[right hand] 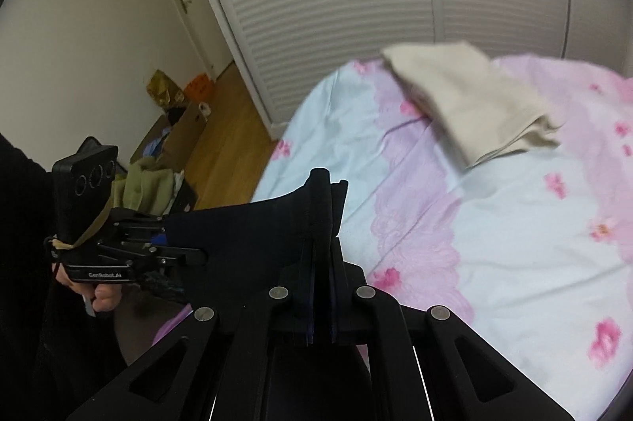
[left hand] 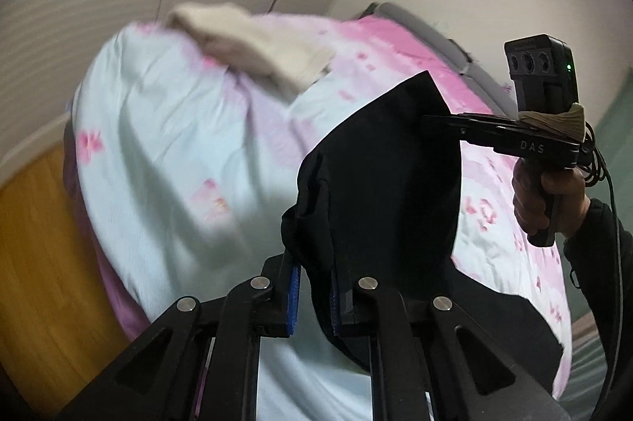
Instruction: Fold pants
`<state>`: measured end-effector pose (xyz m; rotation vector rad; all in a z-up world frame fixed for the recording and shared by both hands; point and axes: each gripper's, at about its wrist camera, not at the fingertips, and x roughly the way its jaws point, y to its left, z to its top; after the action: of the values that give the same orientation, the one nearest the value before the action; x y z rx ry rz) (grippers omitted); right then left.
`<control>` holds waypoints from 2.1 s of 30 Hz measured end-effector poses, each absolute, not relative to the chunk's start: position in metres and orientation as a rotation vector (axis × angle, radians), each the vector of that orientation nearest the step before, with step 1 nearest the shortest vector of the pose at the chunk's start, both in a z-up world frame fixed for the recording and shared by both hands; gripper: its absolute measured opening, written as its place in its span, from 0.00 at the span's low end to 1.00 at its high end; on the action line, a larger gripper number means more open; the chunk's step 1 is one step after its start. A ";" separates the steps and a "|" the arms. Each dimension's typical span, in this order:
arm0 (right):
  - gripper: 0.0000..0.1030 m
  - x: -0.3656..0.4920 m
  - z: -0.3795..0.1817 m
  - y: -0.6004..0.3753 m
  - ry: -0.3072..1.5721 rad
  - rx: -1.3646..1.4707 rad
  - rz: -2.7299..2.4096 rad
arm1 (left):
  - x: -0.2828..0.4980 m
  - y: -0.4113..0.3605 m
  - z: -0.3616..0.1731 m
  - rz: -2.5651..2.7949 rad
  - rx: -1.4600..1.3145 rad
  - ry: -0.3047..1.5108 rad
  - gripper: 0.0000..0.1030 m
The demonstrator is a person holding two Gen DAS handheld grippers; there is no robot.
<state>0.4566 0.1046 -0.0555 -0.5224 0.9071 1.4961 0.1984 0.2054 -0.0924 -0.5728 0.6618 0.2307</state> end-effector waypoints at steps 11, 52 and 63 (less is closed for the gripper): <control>0.05 0.426 0.014 -0.080 0.722 -0.476 1.313 | 0.207 0.063 -0.024 0.063 -0.275 0.532 0.13; 0.62 0.315 -0.104 -0.513 0.974 0.433 0.231 | 0.251 -0.271 -0.114 -0.605 0.032 0.943 0.60; 0.66 0.310 -0.175 -0.476 1.020 0.631 0.168 | 0.281 -0.219 -0.116 -0.591 0.136 0.931 0.66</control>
<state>0.3104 -0.4765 -0.1753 0.6314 1.0201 0.1681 0.2814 -0.2193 -0.1163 0.1362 0.9309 -0.5907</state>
